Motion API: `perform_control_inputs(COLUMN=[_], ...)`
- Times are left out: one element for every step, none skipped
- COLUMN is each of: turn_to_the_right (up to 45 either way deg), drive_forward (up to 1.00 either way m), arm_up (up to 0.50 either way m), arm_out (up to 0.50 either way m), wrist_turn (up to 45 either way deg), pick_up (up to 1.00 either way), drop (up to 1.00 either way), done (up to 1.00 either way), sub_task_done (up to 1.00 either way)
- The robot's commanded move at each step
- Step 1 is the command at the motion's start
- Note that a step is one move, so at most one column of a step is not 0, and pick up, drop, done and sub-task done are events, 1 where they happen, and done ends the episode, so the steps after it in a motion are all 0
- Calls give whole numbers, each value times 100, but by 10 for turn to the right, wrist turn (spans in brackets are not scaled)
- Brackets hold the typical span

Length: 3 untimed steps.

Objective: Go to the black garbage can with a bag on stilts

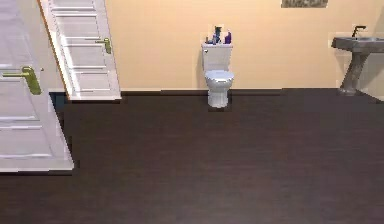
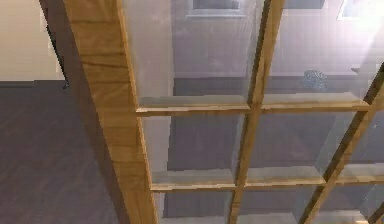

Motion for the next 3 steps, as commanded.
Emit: perform_control_inputs(turn_to_the_right=[0,450,60], drive_forward=[30,0,0], arm_up=[0,0,0], arm_out=[0,0,0], wrist_turn=[0,0,0], pick_up=[0,0,0], drop=[0,0,0], done=[0,0,0], sub_task_done=[0,0,0])
